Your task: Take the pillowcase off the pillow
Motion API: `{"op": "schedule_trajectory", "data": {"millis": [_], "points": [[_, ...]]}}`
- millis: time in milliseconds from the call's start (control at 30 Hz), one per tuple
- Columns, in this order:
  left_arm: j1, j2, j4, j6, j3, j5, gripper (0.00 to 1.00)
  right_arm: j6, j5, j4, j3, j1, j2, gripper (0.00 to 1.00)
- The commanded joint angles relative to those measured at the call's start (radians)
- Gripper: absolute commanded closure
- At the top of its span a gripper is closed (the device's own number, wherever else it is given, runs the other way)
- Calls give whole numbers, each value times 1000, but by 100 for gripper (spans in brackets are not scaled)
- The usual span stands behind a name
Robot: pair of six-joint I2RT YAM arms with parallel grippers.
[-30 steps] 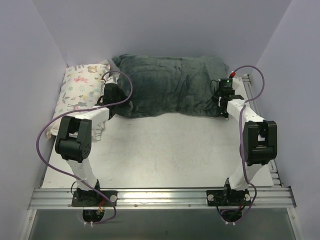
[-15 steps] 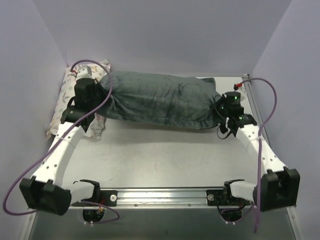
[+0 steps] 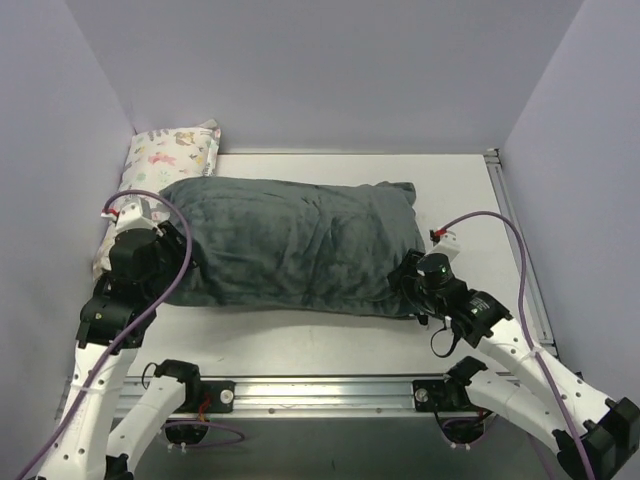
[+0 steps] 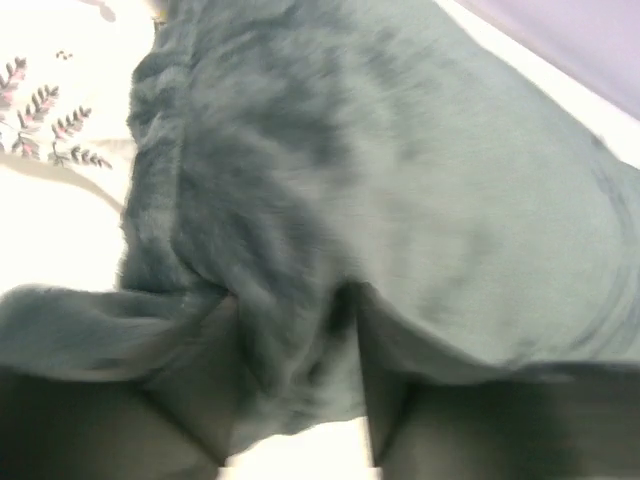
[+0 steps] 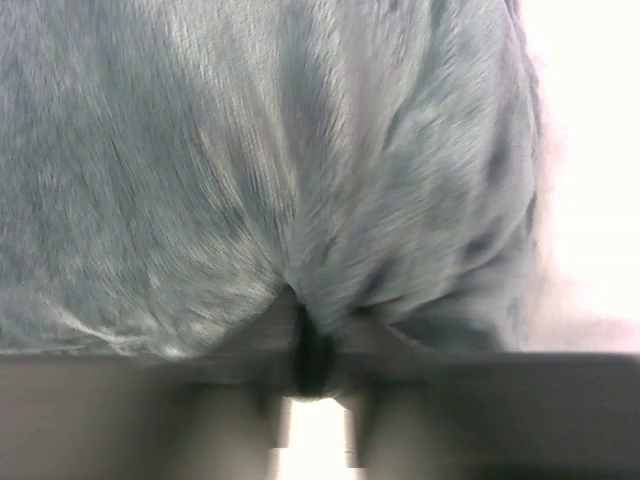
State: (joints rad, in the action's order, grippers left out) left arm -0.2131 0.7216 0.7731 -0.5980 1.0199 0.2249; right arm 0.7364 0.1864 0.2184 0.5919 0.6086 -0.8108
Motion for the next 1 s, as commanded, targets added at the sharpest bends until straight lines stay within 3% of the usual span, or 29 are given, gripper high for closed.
{"op": "schedule_trajectory", "data": {"millis": [0, 67, 200, 333, 433, 500, 600, 633, 733, 833, 967], "points": [[0, -57, 50, 47, 103, 21, 41, -8, 56, 91, 26, 57, 57, 56], [0, -79, 63, 67, 149, 28, 20, -35, 58, 128, 55, 74, 97, 30], [0, -79, 103, 99, 241, -1, 14, -54, 100, 209, 133, 88, 142, 21], [-2, -1, 71, 99, 269, -154, 14, -77, 252, 271, 235, 51, 110, 11], [-12, 42, -21, 64, 214, -257, 14, -112, 216, 266, 324, -27, 27, 8], [-64, 58, -72, 38, 181, -254, 14, -137, 138, 243, 368, -153, -69, 8], [-198, 128, -127, 32, 169, -136, 13, -144, -100, 167, 422, -300, -206, 11], [-329, 183, -153, 32, 172, -37, 13, -143, -176, 156, 436, -325, -241, 12], [-554, 327, -190, 43, 227, 149, 12, -144, -220, 134, 496, -362, -355, 13], [-678, 481, -239, 61, 308, 221, 11, -118, -283, 92, 526, -400, -441, 13], [-756, 645, -276, 75, 419, 274, 11, -71, -395, 12, 504, -440, -495, 20]]}}
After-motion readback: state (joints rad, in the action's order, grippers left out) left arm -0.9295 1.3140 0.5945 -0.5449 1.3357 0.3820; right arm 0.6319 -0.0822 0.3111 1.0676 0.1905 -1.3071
